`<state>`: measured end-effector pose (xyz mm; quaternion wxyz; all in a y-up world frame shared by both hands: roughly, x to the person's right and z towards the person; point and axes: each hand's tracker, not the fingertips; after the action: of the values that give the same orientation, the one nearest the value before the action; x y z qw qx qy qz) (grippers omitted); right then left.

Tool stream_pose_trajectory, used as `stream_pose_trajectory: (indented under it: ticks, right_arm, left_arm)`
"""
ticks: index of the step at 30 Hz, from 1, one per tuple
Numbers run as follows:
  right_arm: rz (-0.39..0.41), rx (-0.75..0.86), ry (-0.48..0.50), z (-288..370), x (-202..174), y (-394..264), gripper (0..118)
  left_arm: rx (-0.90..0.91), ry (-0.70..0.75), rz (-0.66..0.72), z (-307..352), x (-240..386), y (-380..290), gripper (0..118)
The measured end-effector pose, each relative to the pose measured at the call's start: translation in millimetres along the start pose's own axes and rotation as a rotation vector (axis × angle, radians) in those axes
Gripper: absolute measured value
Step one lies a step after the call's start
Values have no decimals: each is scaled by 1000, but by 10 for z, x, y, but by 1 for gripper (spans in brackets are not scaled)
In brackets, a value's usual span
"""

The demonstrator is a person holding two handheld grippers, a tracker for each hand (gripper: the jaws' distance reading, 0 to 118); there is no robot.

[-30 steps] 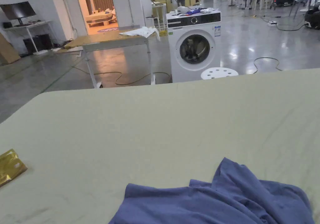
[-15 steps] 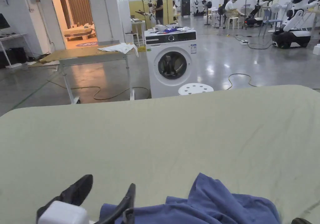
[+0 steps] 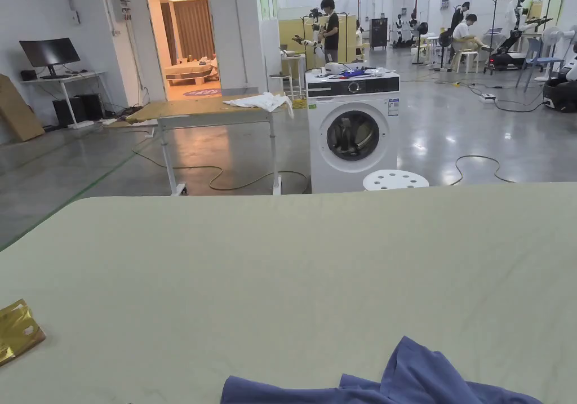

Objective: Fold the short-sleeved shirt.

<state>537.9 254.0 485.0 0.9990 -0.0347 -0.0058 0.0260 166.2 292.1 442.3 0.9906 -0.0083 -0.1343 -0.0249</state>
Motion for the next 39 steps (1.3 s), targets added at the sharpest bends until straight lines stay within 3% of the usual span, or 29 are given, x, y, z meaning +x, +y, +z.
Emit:
stream_pose_trajectory:
  ticks: [5,11,19,21,23,24,25,29,33,36,38,39]
  right_arm:
    - [-61,-18,9,-46,33,-46,0]
    - [-68,-33,-4,-57,78,-84,0]
    - [-109,-104,-24,-103,189,-287,0]
    - [-124,-135,-35,-95,233,-371,0]
    - [-136,-160,-46,-75,253,-413,0]
    - [-143,-173,-53,-65,282,-451,0]
    - [-149,-185,-61,-60,309,-483,0]
    - [-190,-230,-105,-57,449,-595,0]
    - [-255,-266,-145,-62,608,-688,0]
    - [-266,-284,-185,-28,691,-724,0]
    - [-272,-294,-211,2,734,-750,0]
    - [-277,-302,-219,6,756,-767,0]
  left_arm:
    - [-8,2,-32,-54,15,-33,0]
    - [-47,-33,21,-205,-34,-85,0]
    - [-253,-189,34,-953,-158,-395,3]
    - [-290,-238,52,-1247,-215,-583,19]
    - [-383,-221,57,-1611,-253,-751,61]
    - [-429,-221,58,-1799,-287,-858,73]
    - [-476,-222,76,-1977,-327,-942,75]
    - [-654,-163,192,-2754,-489,-1301,75]
    - [-794,-111,131,-3362,-511,-1680,73]
    - [-797,-77,174,-3590,-527,-1798,56]
    - [-822,-77,169,-3671,-477,-1850,38]
    - [-831,-74,138,-3688,-436,-1862,37]
